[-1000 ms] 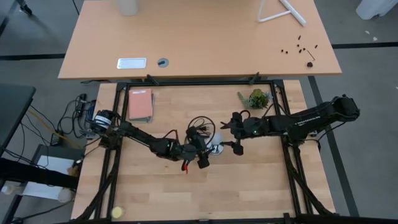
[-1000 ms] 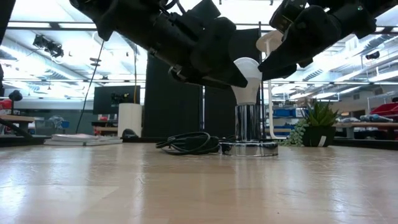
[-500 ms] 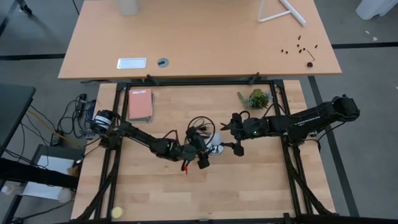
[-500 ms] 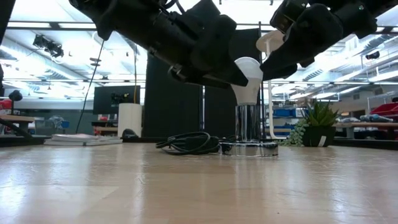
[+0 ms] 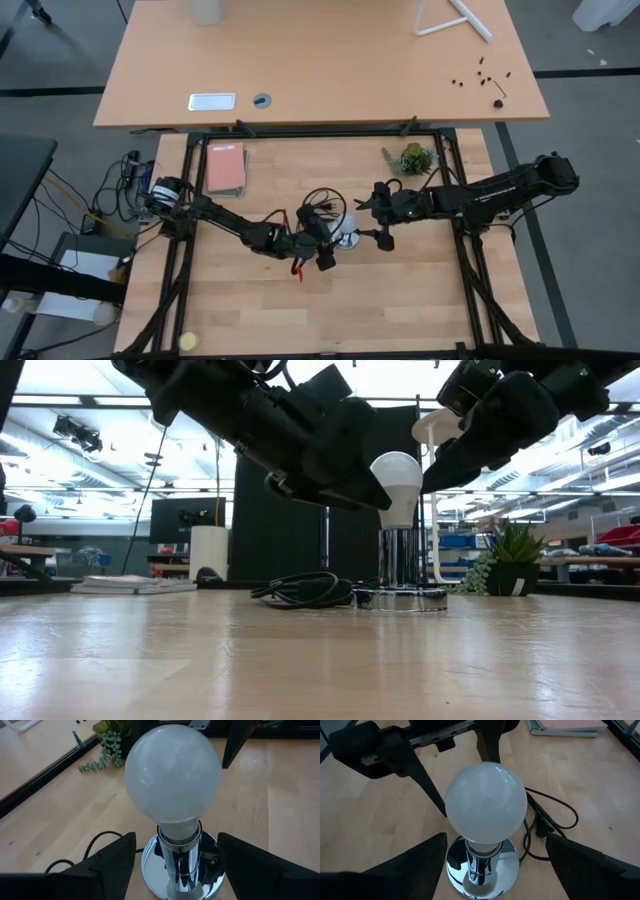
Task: Screw lightbulb
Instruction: Insert the lightbulb into the lamp
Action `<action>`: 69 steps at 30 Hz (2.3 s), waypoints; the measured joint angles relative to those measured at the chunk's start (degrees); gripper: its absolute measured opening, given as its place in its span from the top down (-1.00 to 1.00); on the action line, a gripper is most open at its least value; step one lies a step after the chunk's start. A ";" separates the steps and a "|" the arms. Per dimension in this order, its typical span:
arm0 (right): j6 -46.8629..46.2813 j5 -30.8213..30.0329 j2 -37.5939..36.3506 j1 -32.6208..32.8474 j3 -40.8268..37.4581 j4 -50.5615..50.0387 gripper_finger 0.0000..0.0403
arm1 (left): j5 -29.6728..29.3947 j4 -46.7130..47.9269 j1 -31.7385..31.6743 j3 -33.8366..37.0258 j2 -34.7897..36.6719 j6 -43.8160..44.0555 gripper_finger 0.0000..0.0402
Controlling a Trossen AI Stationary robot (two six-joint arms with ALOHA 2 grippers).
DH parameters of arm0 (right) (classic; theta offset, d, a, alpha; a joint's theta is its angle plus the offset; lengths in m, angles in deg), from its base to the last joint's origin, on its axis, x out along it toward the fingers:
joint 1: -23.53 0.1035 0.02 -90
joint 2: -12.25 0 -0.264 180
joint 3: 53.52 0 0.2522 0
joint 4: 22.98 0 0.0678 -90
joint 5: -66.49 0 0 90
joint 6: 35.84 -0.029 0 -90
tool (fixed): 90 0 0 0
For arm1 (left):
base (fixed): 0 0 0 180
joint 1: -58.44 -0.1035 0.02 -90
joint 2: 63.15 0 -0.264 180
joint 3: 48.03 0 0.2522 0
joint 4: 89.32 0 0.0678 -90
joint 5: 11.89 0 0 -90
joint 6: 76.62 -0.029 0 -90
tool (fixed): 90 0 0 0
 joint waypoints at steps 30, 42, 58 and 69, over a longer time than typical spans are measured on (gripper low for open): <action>0.62 1.68 -4.61 -3.05 0.02 -7.94 -0.73 | 6.57 12.30 1.25 3.35 5.46 5.72 -0.42; -3.78 3.03 -4.46 -1.14 0.02 -5.25 -0.73 | 1.83 0.42 0.48 7.41 5.40 3.78 -0.42; -2.09 3.40 -4.46 -0.81 -16.20 24.18 -0.73 | 3.21 -7.67 -0.28 7.41 4.77 0.71 -0.31; 1.15 3.44 -3.49 -1.89 -16.85 25.68 -0.68 | 3.66 -7.62 -2.47 7.43 4.00 -2.45 -0.11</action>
